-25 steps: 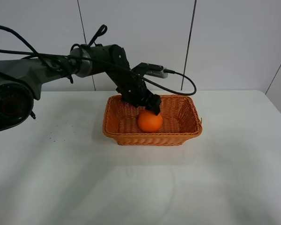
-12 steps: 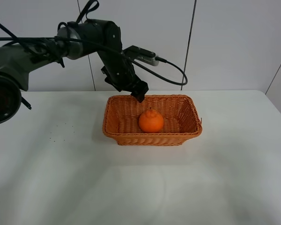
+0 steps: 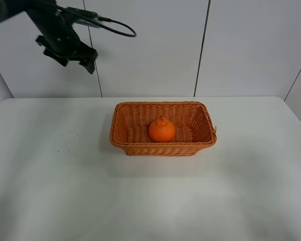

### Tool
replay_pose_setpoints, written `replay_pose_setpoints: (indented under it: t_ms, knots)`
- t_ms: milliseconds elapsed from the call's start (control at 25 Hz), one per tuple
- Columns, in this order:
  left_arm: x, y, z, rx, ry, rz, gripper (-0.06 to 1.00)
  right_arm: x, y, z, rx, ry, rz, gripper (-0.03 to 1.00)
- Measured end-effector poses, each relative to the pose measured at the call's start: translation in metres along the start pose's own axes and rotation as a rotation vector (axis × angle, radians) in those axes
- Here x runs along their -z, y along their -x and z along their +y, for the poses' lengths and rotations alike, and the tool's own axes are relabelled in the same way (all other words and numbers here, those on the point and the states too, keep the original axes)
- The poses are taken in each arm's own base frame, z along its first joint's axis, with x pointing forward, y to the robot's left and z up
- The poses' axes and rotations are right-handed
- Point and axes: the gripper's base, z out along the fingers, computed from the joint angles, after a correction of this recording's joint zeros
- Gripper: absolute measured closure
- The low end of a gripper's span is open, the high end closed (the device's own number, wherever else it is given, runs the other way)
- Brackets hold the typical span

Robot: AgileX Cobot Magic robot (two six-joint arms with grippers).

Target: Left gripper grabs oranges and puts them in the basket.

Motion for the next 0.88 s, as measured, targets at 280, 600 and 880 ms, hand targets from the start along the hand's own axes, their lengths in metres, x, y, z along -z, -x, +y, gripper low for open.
replay_pose_setpoints:
  t_ms: [280, 600, 880]
  knots:
    - [0.046, -0.022, 0.076, 0.158, 0.100, 0.004, 0.03, 0.000, 0.000, 0.000, 0.000, 0.000, 0.000, 0.27]
    - [0.074, -0.046, 0.073, 0.167, 0.091, 0.053, 0.03, 0.000, 0.000, 0.000, 0.000, 0.000, 0.000, 0.27]
    - [0.128, -0.082, 0.063, 0.161, 0.115, -0.017, 0.04, 0.000, 0.000, 0.000, 0.000, 0.000, 0.000, 0.27]
